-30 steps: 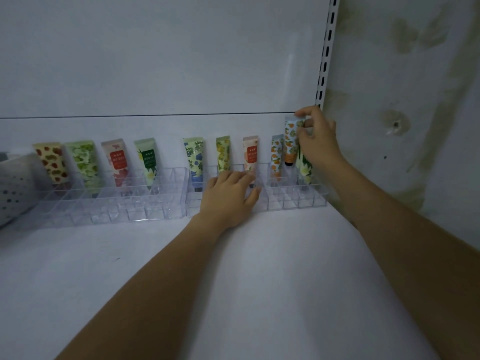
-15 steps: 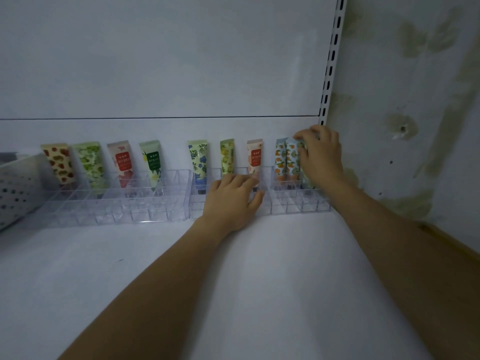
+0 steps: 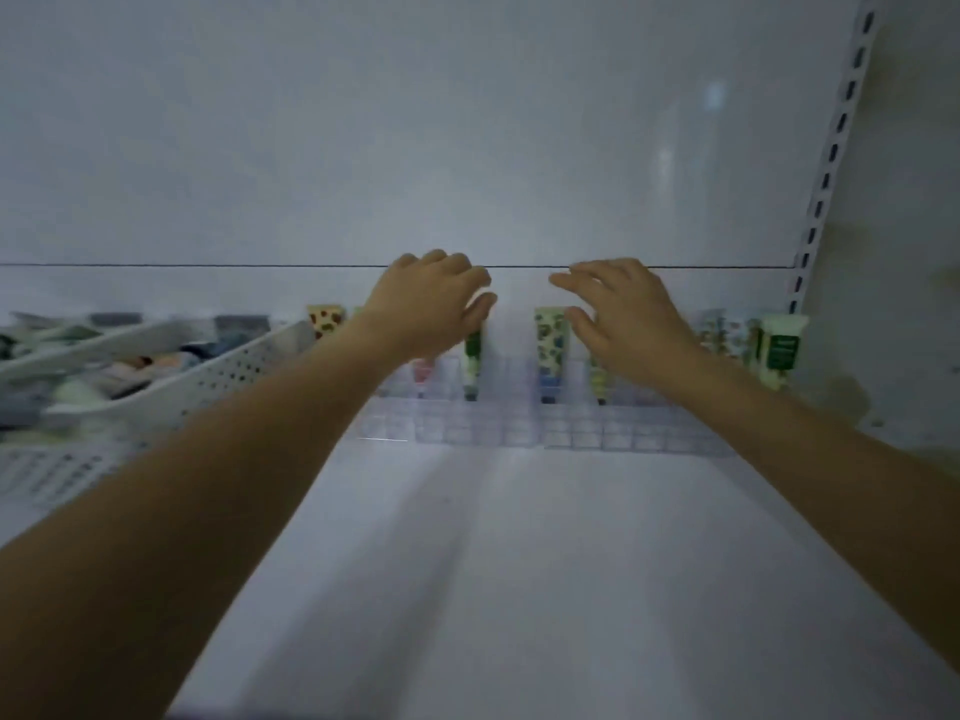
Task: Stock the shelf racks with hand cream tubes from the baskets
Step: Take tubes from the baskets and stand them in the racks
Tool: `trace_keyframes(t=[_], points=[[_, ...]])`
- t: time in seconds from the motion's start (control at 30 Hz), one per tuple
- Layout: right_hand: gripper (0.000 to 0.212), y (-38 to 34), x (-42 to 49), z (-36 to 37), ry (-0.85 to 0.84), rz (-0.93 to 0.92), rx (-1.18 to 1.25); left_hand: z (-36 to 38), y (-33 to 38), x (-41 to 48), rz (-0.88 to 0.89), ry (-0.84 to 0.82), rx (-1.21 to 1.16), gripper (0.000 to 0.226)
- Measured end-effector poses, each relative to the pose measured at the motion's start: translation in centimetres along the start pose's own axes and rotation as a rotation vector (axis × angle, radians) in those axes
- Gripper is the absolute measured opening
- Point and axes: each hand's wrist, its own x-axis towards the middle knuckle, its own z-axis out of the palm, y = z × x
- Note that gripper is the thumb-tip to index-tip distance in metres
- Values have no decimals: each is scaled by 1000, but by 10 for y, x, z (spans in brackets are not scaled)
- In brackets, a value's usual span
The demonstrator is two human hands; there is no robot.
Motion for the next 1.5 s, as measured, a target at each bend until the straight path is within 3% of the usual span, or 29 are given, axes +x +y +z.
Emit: trace_keyframes(t=[0.1, 0.27, 0.47, 0.77, 0.9, 1.03, 1.1, 1.17, 1.3, 1.4, 1.5], points=[[45, -59, 36, 14, -35, -79, 96, -29, -73, -30, -113, -53, 28, 41], [39, -160, 91, 44, -207, -194, 237, -54, -183, -94, -306, -307, 4, 35], [37, -233, 140, 67, -453, -203, 256, -43, -258, -143, -250, -638, -121, 29], [35, -259, 166, 80, -713, 86, 300, -10, -258, -126, -97, -587, -324, 40], [24, -266, 165, 86, -656, 176, 356, 6, -256, -117, -48, -585, -368, 37], [13, -266, 161, 93, -490, 252, 392, 12, -264, -119, -63, -428, -470, 28], [2, -262, 161, 89, -337, 416, 584, 13, -271, -120, -155, -323, -548, 25], [11, -257, 162, 81, -216, 602, 872, 12, -277, -118, -280, -247, -631, 23], [6, -250, 161, 64, -89, 894, 1390, 2, -272, -110, -498, -115, -935, 17], [16, -241, 153, 53, -10, 1032, 1681, -11, -255, -102, -534, -4, -1169, 22], [25, -223, 136, 41, -38, 1126, 1767, -24, -227, -92, -513, 41, -1218, 22]])
